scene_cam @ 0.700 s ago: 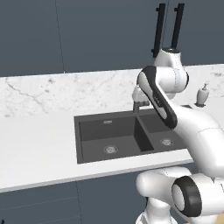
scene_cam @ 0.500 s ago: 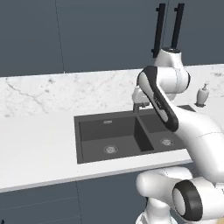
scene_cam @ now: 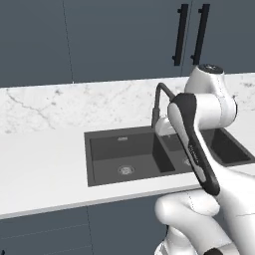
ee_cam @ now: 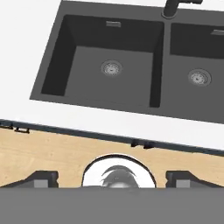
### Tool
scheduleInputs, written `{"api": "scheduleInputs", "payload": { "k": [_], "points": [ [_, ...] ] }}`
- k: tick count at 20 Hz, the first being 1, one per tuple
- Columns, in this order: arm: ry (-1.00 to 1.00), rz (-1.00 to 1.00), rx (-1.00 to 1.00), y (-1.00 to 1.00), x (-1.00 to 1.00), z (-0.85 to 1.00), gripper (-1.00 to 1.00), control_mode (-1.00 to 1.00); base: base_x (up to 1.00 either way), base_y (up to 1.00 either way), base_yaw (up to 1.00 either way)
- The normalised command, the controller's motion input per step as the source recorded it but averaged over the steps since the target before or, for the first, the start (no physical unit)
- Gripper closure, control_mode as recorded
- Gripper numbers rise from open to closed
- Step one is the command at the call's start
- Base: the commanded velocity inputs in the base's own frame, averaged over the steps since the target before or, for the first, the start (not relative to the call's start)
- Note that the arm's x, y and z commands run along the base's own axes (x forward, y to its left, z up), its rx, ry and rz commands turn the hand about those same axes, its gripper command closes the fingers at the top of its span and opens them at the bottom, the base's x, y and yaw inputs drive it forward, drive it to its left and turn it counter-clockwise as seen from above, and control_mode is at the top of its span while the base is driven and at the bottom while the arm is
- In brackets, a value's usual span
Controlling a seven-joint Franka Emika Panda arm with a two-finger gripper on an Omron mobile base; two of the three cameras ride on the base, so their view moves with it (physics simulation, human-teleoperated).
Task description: Navigate to the shelves.
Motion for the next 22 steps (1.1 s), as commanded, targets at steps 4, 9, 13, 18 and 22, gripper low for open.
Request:
{"api": "scheduleInputs", "payload": {
  "k": [4,9,13,18,22],
  "points": [
    [-0.22,0.00,0.00,-0.24,-1.00,0.00,-1.00,-1.00,0.00,0.00,0.00],
    [-0.19,0.00,0.00,-0.24,-0.60,0.00,-1.00,1.00,-0.40,-0.36,0.00],
    [0.00,0.00,0.00,0.00,0.00,0.00,-1.00,1.00,-0.94,-0.96,-0.19],
    [0.00,0.00,0.00,0.00,0.00,0.00,-1.00,1.00,-0.17,-0.77,-0.68],
    [0.00,0.00,0.00,0.00,0.00,0.00,-1.00,1.00,0.00,-0.03,-0.99]
  ]
}}
